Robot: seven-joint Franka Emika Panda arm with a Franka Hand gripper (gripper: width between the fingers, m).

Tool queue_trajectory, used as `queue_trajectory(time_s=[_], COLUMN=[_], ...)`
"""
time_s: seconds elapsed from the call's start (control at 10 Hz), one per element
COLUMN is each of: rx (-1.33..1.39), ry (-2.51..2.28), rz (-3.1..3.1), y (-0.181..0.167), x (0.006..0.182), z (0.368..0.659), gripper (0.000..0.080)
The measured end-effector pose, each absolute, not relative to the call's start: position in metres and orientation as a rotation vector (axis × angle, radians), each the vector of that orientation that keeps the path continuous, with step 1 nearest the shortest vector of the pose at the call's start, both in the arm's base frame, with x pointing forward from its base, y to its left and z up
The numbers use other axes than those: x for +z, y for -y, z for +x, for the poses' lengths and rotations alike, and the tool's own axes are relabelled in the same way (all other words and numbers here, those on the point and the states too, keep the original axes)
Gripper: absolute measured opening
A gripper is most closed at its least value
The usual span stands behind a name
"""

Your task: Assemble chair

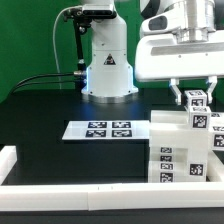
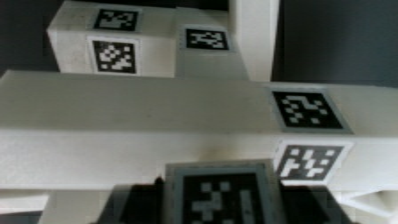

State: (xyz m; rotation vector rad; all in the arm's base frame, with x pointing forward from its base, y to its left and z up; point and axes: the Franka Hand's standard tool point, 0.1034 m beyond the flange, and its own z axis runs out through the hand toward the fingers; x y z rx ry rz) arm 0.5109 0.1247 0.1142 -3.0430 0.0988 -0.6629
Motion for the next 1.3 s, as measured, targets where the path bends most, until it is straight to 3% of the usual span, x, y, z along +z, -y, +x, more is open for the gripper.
queue_trajectory(time_s=[0.6, 0.7, 0.8, 1.1, 1.3], rx=[-0.676, -0.676, -0.676, -0.661, -0.571], ry=[-0.085, -0.083, -0.080, -0.074, -0.091], rz=[-3.043, -3.043, -3.044, -3.050, -3.054], y=[-0.124, -0.124, -0.124, -0.124, -0.129], x=[0.114, 0.114, 0.114, 0.114, 0.128], z=[0.512, 0.512, 0.512, 0.512, 0.516], gripper=[0.0281, 0.0461, 0.0580, 0.0645, 0.0649])
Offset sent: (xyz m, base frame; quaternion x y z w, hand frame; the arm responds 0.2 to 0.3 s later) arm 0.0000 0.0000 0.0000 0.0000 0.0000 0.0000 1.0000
